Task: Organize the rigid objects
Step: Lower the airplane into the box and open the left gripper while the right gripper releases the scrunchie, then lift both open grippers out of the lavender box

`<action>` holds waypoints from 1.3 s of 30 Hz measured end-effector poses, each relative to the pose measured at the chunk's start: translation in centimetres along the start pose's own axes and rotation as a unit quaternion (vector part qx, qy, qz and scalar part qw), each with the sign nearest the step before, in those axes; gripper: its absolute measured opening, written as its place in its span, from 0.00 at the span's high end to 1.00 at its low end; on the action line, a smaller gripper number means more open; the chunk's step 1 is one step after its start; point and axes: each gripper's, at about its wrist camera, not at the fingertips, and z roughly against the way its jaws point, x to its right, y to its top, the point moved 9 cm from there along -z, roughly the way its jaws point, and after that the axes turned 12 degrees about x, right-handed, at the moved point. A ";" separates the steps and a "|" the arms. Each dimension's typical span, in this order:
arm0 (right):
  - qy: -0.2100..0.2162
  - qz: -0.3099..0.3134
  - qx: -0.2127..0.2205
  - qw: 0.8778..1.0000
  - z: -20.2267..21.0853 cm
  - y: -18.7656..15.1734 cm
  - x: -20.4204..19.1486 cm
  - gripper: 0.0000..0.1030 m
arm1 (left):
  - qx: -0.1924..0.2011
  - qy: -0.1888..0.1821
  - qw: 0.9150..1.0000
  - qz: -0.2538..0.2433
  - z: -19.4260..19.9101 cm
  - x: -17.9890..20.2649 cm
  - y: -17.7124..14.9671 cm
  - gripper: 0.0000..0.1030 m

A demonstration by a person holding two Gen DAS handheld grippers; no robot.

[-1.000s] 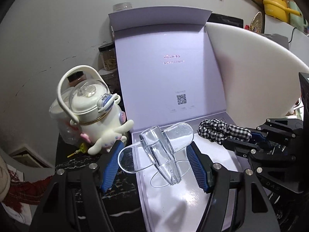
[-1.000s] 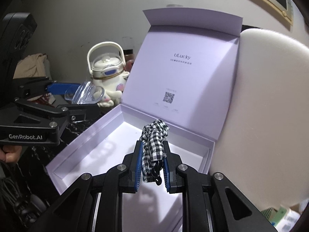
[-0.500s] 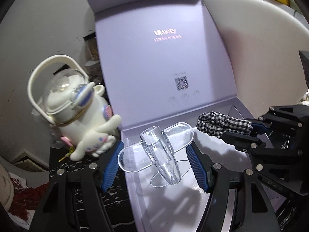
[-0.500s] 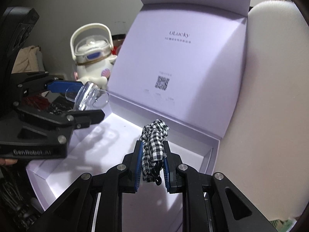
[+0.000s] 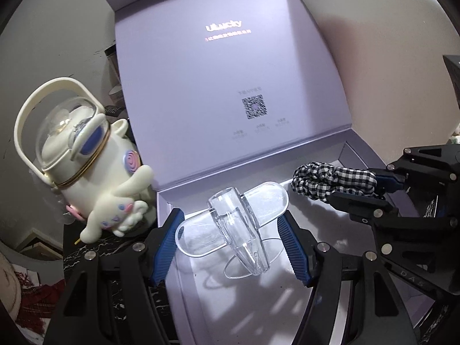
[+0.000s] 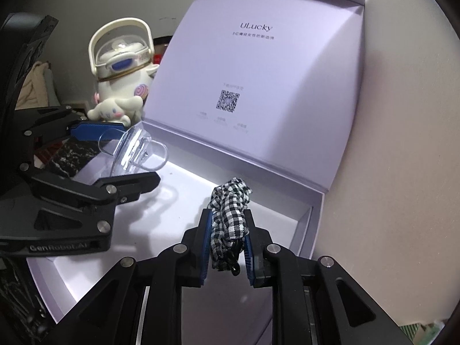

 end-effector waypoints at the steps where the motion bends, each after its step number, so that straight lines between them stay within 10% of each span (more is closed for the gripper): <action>1: -0.003 -0.001 -0.002 1.000 0.1 -0.1 0.1 0.79 | 0.003 0.000 1.000 -0.001 0.1 0.0 0.1 0.35; 16: -0.041 -0.019 0.013 0.999 3.3 0.4 1.7 0.43 | 0.044 0.048 0.997 -0.032 2.7 0.0 0.7 0.25; 39: -0.079 -0.012 0.054 0.995 9.6 2.7 -0.5 0.41 | 0.086 0.042 0.995 0.009 10.2 0.9 2.2 0.21</action>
